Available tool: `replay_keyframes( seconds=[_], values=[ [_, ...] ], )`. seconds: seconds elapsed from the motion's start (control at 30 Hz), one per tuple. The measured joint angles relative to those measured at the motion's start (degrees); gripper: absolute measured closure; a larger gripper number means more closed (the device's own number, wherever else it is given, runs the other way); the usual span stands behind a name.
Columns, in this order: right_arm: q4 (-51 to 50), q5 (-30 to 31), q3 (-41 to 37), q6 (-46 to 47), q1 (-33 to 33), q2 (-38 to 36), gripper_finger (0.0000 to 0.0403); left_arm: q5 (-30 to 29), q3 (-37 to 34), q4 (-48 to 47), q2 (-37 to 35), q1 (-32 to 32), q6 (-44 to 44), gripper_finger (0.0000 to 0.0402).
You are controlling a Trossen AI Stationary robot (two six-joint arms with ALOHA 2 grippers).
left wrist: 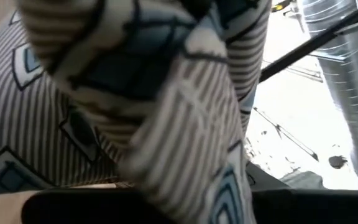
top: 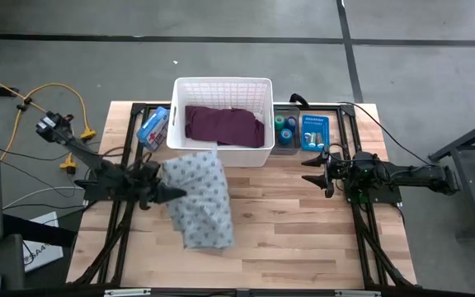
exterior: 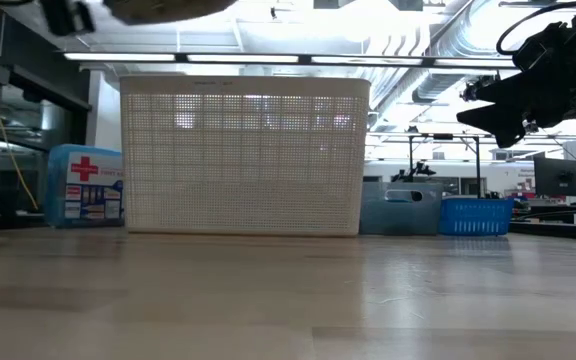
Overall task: Pick & Place Medicine items
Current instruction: Put the gray patient gown into the white laundry bin
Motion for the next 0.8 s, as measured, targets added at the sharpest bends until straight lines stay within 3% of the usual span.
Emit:
replay_keyframes(
  seconds=[0.43,0.6,0.8],
  values=[
    [0.0,0.0,0.01,-0.01,0.0,0.0,0.016,15.37,20.74,-17.87,4.11,23.64,4.28,0.0382],
    [0.0,0.0,0.02,-0.01,-0.01,0.0,0.016,16.81,25.26,-19.88,6.75,34.63,4.49,0.0382],
    [0.0,0.0,0.02,0.01,-0.01,0.0,0.016,16.61,25.45,-19.82,11.97,47.58,2.62,0.0382]
  ],
)
